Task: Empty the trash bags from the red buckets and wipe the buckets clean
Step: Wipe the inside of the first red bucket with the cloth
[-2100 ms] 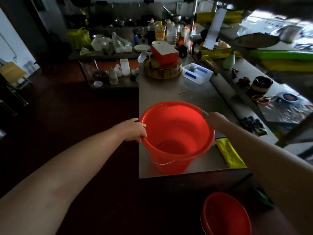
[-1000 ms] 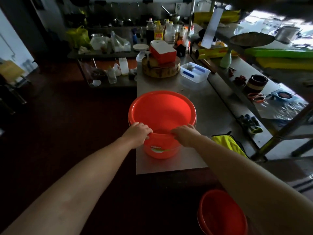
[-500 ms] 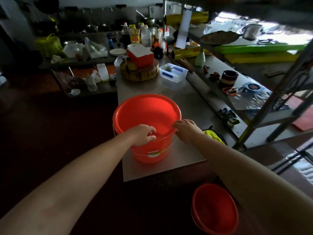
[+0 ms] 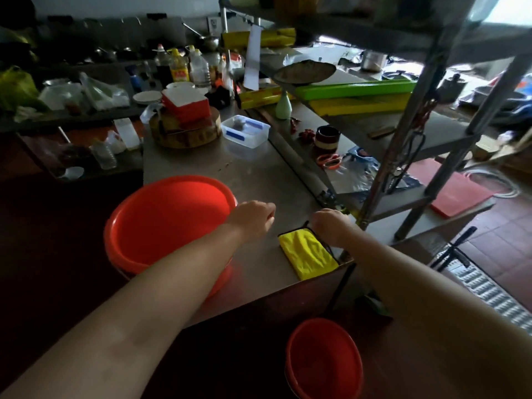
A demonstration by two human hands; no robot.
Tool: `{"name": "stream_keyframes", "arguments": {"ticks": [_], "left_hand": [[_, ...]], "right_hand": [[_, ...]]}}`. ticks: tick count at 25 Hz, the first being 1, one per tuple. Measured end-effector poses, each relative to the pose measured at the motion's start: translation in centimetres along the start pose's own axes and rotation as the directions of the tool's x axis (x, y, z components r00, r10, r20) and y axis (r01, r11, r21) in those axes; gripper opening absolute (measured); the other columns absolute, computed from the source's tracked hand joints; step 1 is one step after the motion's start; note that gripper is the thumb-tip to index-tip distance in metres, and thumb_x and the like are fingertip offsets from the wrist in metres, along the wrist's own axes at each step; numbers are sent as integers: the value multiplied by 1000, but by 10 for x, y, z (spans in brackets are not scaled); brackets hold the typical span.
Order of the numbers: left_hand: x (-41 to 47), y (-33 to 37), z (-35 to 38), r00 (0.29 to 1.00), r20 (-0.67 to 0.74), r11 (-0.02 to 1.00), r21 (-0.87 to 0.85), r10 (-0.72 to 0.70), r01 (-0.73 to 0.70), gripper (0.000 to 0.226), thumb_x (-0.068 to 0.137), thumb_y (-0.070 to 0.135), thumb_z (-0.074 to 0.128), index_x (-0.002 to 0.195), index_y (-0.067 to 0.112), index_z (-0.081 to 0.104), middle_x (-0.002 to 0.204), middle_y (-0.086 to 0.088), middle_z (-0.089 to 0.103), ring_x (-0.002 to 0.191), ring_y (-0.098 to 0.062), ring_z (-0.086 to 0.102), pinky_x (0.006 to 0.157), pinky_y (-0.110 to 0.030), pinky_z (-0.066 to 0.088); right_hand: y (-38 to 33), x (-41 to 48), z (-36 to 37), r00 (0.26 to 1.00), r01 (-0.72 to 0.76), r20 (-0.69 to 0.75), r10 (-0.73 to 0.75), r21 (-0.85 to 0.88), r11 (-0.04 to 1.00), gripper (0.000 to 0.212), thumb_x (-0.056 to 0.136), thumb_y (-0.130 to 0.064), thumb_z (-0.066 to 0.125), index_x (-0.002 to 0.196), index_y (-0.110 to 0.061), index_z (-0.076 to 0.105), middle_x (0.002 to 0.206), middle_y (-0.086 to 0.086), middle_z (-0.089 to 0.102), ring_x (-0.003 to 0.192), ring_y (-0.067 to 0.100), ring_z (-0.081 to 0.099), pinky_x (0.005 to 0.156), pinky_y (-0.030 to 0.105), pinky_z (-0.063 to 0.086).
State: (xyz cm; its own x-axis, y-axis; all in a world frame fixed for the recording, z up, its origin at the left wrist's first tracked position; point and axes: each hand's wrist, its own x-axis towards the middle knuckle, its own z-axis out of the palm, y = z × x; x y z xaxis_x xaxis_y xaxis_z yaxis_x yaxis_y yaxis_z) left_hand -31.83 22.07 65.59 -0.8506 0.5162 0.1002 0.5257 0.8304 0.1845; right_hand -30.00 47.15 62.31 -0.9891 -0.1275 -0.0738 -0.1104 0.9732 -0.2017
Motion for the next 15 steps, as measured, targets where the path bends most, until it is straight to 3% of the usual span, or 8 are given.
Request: {"name": "stream_keyframes", "arguments": {"ticks": [4,8,12,15], "left_hand": [[50,27,62,981,148,991,-7,-130,132,10,96,31,48,104,28,54,97,-12,69,92,-38,66,74,-38,51],[67,43,142,932,286,974,17,-223,228,29,98,29,44,122,35,58,119,-11,67,107,-36,65,82,-37,50],[68,58,234,916,346,975,-13,-204,222,31,95,31,54,126,28,58,127,-4,62,119,-30,57,94,-38,46],[69,71,291,913,361,981,37,-190,190,44,90,41,65,130,27,52,131,0,49,125,-26,46,97,-41,44]], "right_hand": [[63,23,30,997,-20,78,14,77,997,20,97,-29,53,106,-26,70,115,1,66,110,25,63,85,38,52],[102,38,83,978,-41,208,12,136,990,27,100,-29,52,121,-19,66,123,9,63,115,31,60,86,33,47],[136,43,145,947,4,319,-34,96,995,35,104,-31,47,136,-23,59,142,3,55,128,27,54,103,40,47],[152,42,179,939,14,342,-36,65,998,38,103,-27,48,140,-20,57,143,3,52,131,27,50,107,36,43]]}}
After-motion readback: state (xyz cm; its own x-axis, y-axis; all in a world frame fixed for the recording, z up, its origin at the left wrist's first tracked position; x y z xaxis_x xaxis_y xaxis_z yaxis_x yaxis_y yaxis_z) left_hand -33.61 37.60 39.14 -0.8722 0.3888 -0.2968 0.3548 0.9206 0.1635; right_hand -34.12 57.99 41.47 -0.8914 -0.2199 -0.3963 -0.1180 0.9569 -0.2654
